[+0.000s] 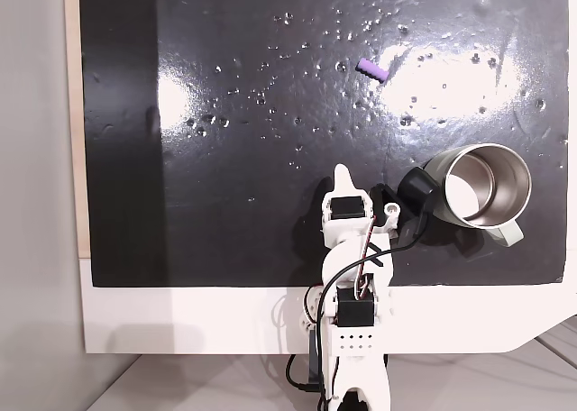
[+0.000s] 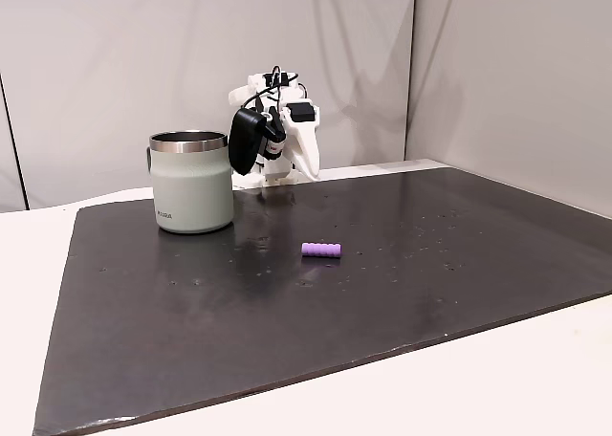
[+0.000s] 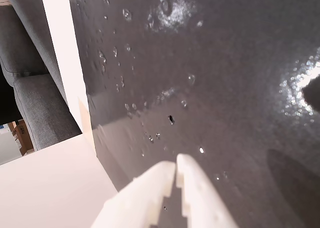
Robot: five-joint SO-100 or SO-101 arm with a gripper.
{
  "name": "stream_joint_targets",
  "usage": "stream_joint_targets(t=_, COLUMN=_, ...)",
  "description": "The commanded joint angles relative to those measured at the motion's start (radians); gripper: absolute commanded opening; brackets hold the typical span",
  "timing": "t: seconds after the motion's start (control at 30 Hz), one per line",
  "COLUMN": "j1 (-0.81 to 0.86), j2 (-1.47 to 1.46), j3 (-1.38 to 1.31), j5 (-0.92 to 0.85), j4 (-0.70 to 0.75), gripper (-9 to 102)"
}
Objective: Grasp a pengrip and put it in the cup.
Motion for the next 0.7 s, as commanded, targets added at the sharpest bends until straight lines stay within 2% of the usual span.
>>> stream_joint_targets(t=0.0, j1=0.011, j2=0.014, j3=-0.003, j5=0.005, j4=-0.037, gripper=0)
stream_joint_targets(t=0.47, j1=0.012, j2=0.014, j3=-0.003, j5=0.003, j4=-0.037, gripper=0)
stream_joint_targets(t=0.67, j1=0.034, j2=0.011, j3=-0.1, j5=0.002, j4=0.0, gripper=0)
